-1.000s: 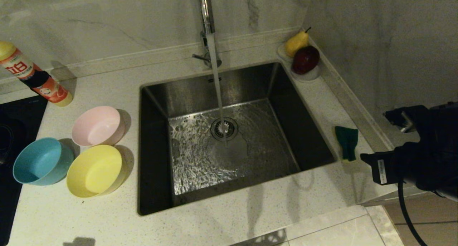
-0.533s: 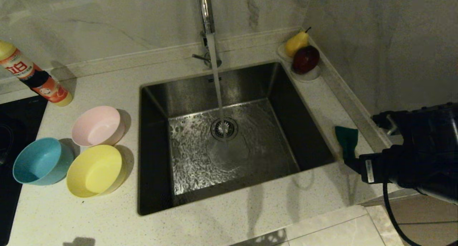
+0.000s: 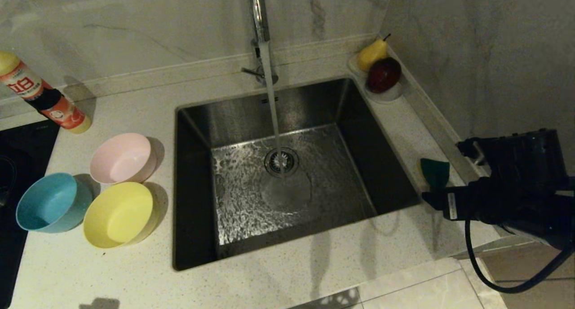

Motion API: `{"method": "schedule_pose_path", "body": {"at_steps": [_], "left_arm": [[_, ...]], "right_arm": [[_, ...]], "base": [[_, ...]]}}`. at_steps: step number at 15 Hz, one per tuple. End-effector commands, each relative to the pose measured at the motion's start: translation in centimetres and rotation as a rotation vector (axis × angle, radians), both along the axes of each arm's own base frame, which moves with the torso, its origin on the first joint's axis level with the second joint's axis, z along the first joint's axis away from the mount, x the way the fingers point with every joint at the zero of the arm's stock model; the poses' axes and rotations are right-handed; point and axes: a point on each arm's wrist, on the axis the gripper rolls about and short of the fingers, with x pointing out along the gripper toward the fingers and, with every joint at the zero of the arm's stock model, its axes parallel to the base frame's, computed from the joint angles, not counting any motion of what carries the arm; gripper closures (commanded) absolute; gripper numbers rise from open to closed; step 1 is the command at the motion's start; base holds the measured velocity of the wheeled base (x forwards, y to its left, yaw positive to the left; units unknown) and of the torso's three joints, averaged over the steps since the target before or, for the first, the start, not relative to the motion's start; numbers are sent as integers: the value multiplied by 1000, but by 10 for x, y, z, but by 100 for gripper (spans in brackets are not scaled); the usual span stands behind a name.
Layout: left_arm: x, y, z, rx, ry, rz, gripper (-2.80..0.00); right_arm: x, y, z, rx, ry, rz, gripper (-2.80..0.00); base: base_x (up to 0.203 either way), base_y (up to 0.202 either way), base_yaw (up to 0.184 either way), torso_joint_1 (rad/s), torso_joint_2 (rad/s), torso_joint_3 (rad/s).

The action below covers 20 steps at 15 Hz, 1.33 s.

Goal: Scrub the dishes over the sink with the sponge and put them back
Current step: Pick up a bowl and the sponge

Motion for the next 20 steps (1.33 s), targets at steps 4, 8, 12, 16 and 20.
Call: {"method": "schedule_pose_path", "body": {"at_steps": [4, 8, 12, 16, 20], "left_arm": [[0, 0, 0, 0, 2, 0, 0], [0, 0, 0, 0, 2, 0, 0], [0, 0, 0, 0, 2, 0, 0], [0, 0, 0, 0, 2, 0, 0], [0, 0, 0, 0, 2, -1, 0]], "right_arm": [[9, 2, -4, -5, 15, -8, -280], [11, 2, -7, -5, 23, -9, -280], [12, 2, -5, -3, 17, -12, -280], [15, 2, 0, 2, 0, -15, 0], [27, -1, -10, -3, 32, -38, 0]], "base": [[0, 0, 0, 0, 0, 0], [0, 0, 0, 0, 0, 0], [0, 0, 0, 0, 0, 0], [0, 0, 0, 0, 0, 0], [0, 0, 0, 0, 0, 0]]}}
